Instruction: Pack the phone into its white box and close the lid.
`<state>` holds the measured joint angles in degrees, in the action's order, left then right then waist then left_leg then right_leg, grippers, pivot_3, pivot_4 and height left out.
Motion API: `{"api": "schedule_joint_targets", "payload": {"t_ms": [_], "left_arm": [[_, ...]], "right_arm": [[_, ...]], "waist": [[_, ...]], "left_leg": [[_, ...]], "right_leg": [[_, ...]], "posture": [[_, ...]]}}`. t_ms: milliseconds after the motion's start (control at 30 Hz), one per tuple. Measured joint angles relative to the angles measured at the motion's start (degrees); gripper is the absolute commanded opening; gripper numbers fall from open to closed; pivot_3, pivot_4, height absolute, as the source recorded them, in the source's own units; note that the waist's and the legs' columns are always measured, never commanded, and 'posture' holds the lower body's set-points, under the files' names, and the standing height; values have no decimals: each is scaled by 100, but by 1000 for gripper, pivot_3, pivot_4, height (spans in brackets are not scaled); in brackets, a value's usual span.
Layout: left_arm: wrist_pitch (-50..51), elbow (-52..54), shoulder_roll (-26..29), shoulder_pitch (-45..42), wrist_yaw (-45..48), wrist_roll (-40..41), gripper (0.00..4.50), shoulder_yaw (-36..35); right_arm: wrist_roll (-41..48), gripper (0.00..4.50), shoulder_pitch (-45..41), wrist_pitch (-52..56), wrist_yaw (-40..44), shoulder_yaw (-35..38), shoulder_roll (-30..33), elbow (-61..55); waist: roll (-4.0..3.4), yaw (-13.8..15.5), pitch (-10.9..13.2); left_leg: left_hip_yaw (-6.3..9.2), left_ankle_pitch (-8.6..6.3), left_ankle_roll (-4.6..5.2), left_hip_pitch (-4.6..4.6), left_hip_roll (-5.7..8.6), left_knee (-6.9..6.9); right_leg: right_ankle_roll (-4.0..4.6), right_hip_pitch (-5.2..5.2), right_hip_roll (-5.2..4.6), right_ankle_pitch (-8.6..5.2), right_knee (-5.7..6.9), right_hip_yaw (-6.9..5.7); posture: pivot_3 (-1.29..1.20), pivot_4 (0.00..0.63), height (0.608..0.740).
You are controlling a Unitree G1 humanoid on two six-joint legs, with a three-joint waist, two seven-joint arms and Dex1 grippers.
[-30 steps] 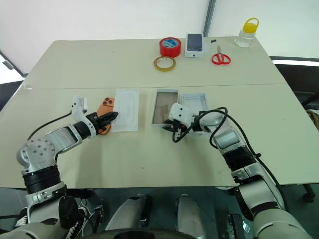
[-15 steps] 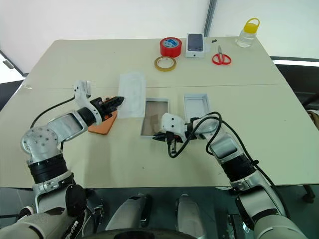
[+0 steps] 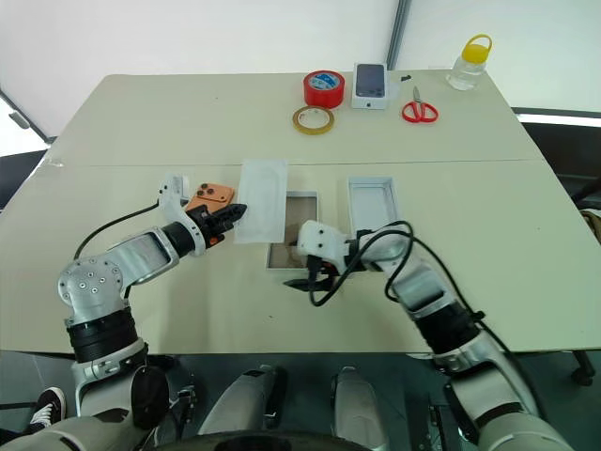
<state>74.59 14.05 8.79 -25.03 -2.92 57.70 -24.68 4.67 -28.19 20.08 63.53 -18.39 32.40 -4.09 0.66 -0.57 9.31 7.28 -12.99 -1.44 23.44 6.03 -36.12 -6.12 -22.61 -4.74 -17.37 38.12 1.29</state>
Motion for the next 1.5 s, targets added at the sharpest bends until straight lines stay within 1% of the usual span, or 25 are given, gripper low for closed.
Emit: {"api": "schedule_joint_targets", "payload": {"t_ms": [67, 167, 233, 300, 400, 533, 733, 833, 900, 933, 1000, 1067, 1167, 1233, 1300, 1333, 1367, 1400, 1467, 1500], "left_arm": [[30, 72, -42, 126, -25, 36, 0, 108], [-19, 230, -163, 304, -56, 29, 0, 321], [-128, 229, -348, 354, -72, 6, 0, 474], [-191, 224, -420, 355, -59, -32, 0, 648], [-343, 223, -410, 367, -21, -156, 0, 849], [-437, 224, -281, 479, 38, -263, 0, 947], [-553, 225, -284, 478, 57, -341, 0, 1041], [-655, 208, -320, 477, 54, -381, 1001, 1047], [-668, 180, -329, 477, 53, -423, 1962, 1062], [-681, 181, -315, 477, 60, -460, 2547, 1083], [-751, 182, -267, 477, 73, -528, 3478, 1150], [-791, 214, -236, 480, 92, -586, 3478, 1176], [-795, 392, -119, 487, 166, -580, 3478, 1194], [-796, 555, 101, 507, 312, -573, 3478, 1218], [-841, 731, 322, 528, 463, -584, 3538, 1217], [-971, 857, 621, 560, 674, -658, 3538, 1289], [-1152, 976, 864, 587, 874, -790, 3538, 1349], [-1366, 1116, 1219, 651, 1105, -983, 3538, 1488], [-2097, 1226, 1969, 937, 1740, -1553, 3538, 1685], [-2350, 1222, 2159, 1074, 1954, -1748, 3538, 1691]], "right_arm": [[236, 4008, 66, 97, 229, 324, 421, -93], [371, 4008, 168, 75, 446, 614, 962, -46], [330, 4008, 174, -92, 434, 790, 1167, 241], [290, 4008, 174, -216, 400, 844, 1203, 450], [293, 4008, 172, -276, 303, 841, 1081, 479], [290, 4008, 170, -313, 174, 840, 992, 509], [287, 4008, 170, -416, 25, 838, 902, 570], [262, 4073, 169, -465, -64, 824, 844, 669], [231, 4073, 161, -534, -110, 804, 799, 762], [231, 4073, 147, -552, -116, 803, 782, 796], [233, 4073, 75, -588, -124, 803, 759, 855], [318, 4073, -33, -515, -164, 847, 654, 935], [674, 4073, -264, -141, -296, 1076, 354, 963], [887, 4073, -431, 122, -417, 1249, 165, 923], [1076, 3546, -557, 383, -552, 1344, -41, 857], [1150, 3156, -652, 533, -695, 1353, -285, 828], [1162, 2663, -688, 584, -803, 1310, -443, 811], [1099, 2171, -709, 579, -928, 1206, -569, 802], [783, 1023, -716, 516, -1233, 899, -807, 791], [652, 466, -711, 482, -1331, 762, -866, 795]], "waist": [[2, 10, 1], [1, 5, 1], [2, -6, 1], [2, -23, 1], [2, -27, 1], [3, 4, 2], [4, 11, 3], [4, -2, 3], [4, -7, 3], [4, -7, 3], [4, -6, 3], [5, -9, 3], [5, -13, 3], [6, -18, 4], [7, -15, 5], [9, -45, 6], [7, -48, 5], [7, -47, 5], [0, -47, 2], [-1, -35, 3]], "left_leg": [[1, -5, 9, 0, 0, 1], [0, -14, 24, 0, -1, 0], [-2, -14, 25, -2, -1, -1], [-3, -14, 24, -3, -6, 1], [-5, -2, 3, -3, -9, 5], [-5, -1, 2, -2, -5, -1], [-5, -1, 3, -2, -4, 0], [-5, -1, 3, -2, -4, 0], [-4, -1, 2, -2, -5, 0], [-5, -1, 3, -2, -5, 0], [-5, -1, 2, -2, -5, 0], [-5, -1, 2, -2, -5, 0], [-4, -1, 2, -2, -6, 1], [-4, -1, 2, -2, -6, 2], [-3, -1, 2, -2, -7, 2], [-3, -1, 1, -2, -8, 6], [-4, 1, -1, -3, -9, 11], [-4, 3, -5, -3, -10, 15], [-9, 6, -9, -3, -9, 26], [-9, 6, -9, -2, -9, 26]], "right_leg": [[0, 2, -1, 0, -1, -2], [0, 2, -2, 0, -1, -2], [1, 4, -1, 0, 0, -1], [1, 3, 2, 0, 1, -1], [1, -1, 5, 0, 1, 1], [1, 3, 1, -1, 0, 1], [1, 4, 0, -1, -2, 0], [1, 3, 1, -1, -1, 1], [1, 2, 2, -1, 0, 1], [1, 2, 2, -1, 0, 1], [1, 3, 2, -1, 0, 1], [1, 3, 2, -1, 0, 1], [1, 1, 3, 0, 1, 1], [1, 0, 3, 0, 1, 2], [1, 0, 3, -1, 1, 2], [3, -4, 5, 0, 2, 4], [4, -6, 5, 0, 3, 4], [5, -9, 6, 0, 3, 4], [7, -15, 5, 1, 2, 11], [8, -17, 4, 1, 1, 11]], "posture": [[0, 150, 740], [0, 150, 740], [0, 150, 740], [0, 150, 740], [0, 150, 740], [0, 150, 740], [0, 150, 740], [0, 150, 740], [0, 150, 740], [0, 150, 740], [0, 150, 740], [0, 150, 740], [0, 150, 740], [0, 150, 740], [0, 150, 740], [0, 150, 740], [0, 150, 740], [0, 150, 740], [0, 150, 740], [0, 150, 740]]}}
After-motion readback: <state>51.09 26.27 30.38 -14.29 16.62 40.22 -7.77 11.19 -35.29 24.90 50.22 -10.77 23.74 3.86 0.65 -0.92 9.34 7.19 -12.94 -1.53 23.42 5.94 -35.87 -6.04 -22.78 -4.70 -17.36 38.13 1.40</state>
